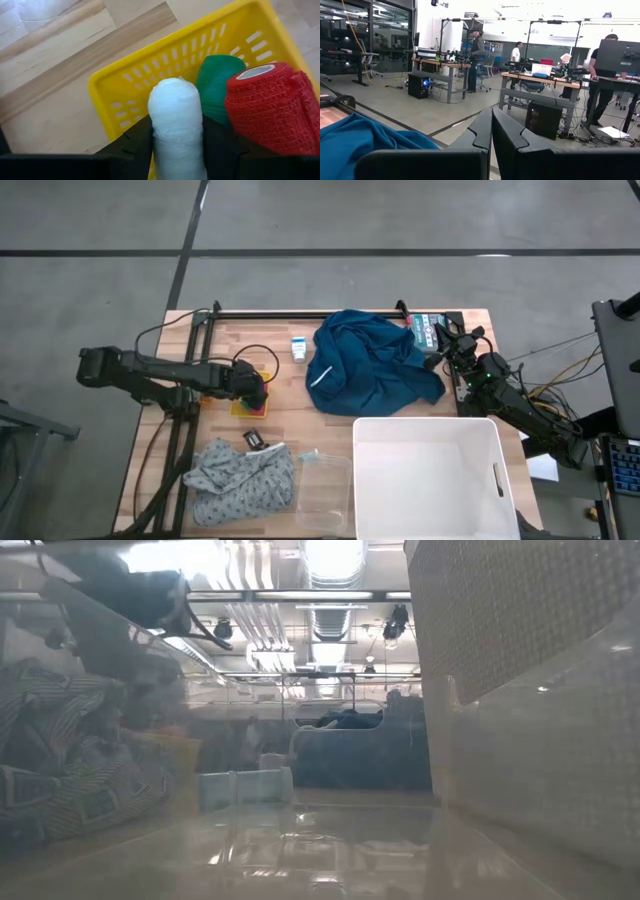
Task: Pick & Place Medicine items
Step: Put the white rolled bandage into the yellow bin, then put the blue pill bottle into the transparent bin
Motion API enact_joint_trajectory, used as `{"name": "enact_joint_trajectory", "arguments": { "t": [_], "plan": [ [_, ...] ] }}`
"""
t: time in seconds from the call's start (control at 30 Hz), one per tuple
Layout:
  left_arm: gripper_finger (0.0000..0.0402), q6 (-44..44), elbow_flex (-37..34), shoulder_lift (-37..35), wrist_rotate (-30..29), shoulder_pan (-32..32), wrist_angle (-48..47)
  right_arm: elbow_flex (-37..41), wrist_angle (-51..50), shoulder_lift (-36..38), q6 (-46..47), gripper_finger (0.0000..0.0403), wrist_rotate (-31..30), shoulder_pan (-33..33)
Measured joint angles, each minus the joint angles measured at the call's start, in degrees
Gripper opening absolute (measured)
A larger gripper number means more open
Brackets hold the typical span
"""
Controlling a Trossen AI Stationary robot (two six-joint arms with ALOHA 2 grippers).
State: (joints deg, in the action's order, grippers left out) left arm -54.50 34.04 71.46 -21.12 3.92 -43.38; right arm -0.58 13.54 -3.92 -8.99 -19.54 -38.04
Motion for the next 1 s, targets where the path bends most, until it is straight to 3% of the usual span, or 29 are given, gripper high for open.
{"name": "enact_joint_trajectory", "arguments": {
  "t": [0.33, 0.8, 1.0],
  "plan": [
    [0.0153, 0.0, 0.0, 0.0, 0.1, 0.0, 0.1, 0.0, 0.0, 0.0, 0.0, 0.0008, 0.0, 0.0],
    [0.0233, 0.0, 0.0, 0.0, 0.2, 0.0, 0.8, 0.0, 0.0, 0.0, 0.0, 0.0008, 0.0, 0.0],
    [0.0250, 0.0, 0.0, 0.0, 0.1, 0.0, 0.9, 0.0, 0.0, 0.0, 0.0, 0.0008, 0.0, 0.0]
  ]
}}
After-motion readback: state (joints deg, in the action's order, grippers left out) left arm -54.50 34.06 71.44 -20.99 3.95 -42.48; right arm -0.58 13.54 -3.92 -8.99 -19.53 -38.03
